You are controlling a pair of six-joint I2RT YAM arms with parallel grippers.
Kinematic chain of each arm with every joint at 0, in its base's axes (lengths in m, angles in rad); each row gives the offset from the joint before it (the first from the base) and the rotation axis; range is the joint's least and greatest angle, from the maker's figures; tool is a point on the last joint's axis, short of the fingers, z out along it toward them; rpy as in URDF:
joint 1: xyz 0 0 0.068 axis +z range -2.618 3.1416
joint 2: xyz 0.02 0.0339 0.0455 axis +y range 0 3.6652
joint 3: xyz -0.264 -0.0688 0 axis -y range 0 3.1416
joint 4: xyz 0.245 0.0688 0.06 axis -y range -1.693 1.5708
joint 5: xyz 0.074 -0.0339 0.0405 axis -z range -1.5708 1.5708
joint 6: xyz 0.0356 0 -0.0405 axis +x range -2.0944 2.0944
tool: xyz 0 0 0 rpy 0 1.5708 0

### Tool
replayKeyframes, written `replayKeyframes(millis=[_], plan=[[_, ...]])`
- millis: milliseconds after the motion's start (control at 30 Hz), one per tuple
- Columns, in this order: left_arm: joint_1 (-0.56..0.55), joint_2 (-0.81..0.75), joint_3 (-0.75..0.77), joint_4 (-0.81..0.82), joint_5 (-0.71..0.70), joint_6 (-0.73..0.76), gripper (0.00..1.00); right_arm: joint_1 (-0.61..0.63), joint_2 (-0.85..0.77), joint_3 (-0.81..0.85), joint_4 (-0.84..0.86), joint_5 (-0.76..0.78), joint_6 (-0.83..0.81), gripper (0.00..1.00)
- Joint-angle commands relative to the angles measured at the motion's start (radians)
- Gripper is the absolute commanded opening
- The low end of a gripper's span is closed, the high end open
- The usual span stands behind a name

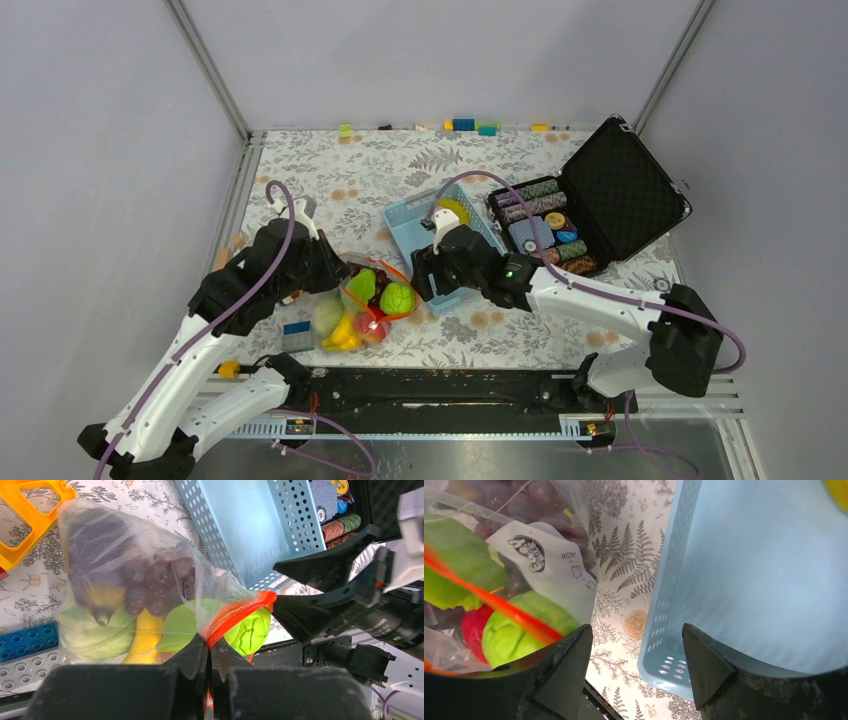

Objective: Place the food in the zip-top bag and seal the zipper
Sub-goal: Adjust the zipper food storage bag at the center of the board.

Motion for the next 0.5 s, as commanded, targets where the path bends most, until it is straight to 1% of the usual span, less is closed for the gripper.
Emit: replayKeyframes(millis=[0,133,267,467], plan=[[-0.001,-0.025,0.008,0.106,0.036,0.003,0.0,0.0,0.04,0.018,0.093,-0.108,0.022,0.73],[0.0,-0.022,0.008,0.108,0.037,0.002,0.0,0.0,0.045,-0.003,0.176,-0.187,0.042,0.72],[0.0,-0.017,0.005,0.112,0.035,0.0,0.0,0.0,0.025,-0.011,0.172,-0.201,0.054,0.73],[-0.001,-0.015,0.005,0.112,0.037,0.003,0.0,0.0,-0.096,-0.044,0.129,-0.002,0.023,0.76]])
